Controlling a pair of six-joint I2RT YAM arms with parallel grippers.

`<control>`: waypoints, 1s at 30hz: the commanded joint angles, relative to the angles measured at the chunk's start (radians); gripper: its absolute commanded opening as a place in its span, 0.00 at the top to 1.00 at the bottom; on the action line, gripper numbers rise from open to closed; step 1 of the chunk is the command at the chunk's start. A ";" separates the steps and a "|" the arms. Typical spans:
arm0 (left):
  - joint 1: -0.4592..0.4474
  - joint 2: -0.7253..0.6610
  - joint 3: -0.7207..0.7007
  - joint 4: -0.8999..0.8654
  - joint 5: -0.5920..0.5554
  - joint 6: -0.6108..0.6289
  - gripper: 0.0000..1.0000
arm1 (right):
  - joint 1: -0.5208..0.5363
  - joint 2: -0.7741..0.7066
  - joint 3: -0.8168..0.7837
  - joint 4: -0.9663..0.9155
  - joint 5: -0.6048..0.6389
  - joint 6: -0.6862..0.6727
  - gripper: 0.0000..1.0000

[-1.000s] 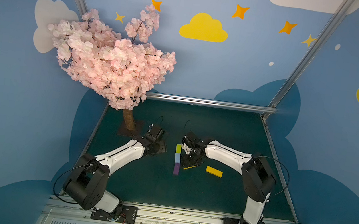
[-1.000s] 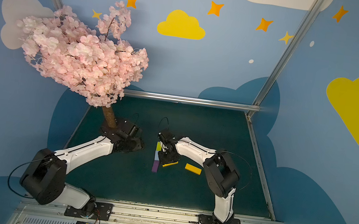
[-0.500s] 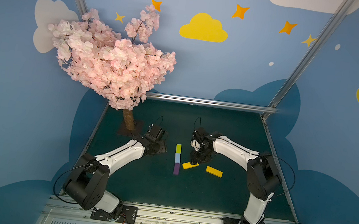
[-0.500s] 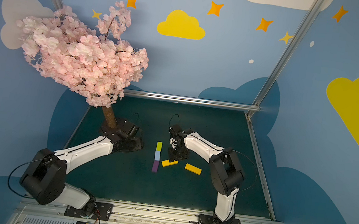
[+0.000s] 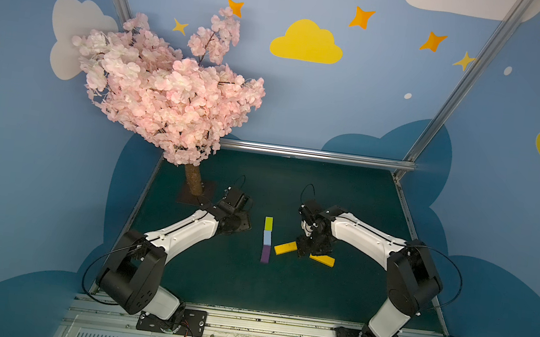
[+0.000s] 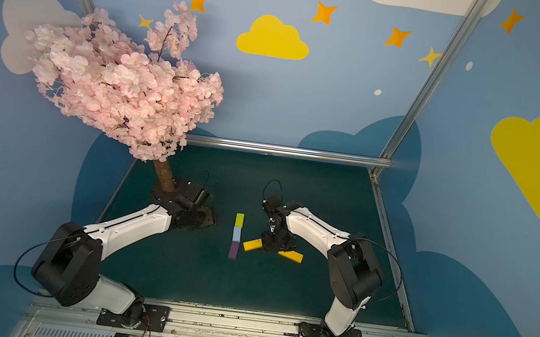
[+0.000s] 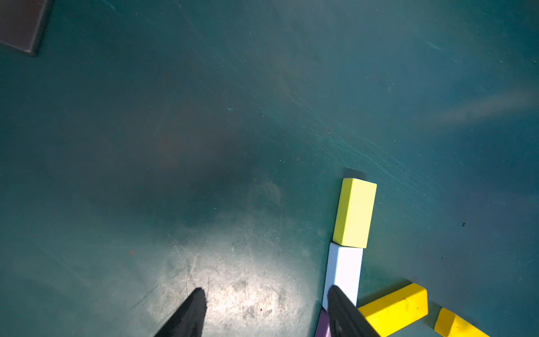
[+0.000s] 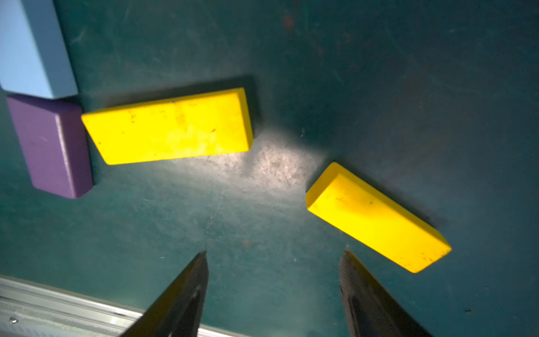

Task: Assemble the letter k with building blocks
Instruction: Adjust the building block at the center of the board.

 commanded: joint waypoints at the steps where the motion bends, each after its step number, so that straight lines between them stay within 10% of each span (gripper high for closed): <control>1: 0.004 0.014 0.012 0.002 0.016 0.003 0.33 | 0.032 0.024 0.038 -0.020 -0.015 -0.071 0.32; 13: 0.006 -0.022 -0.005 -0.008 -0.003 -0.007 0.33 | -0.002 0.251 0.195 -0.076 -0.007 -0.047 0.54; 30: 0.007 -0.028 -0.017 -0.003 0.002 -0.007 0.33 | -0.035 0.329 0.392 -0.089 0.091 0.031 0.55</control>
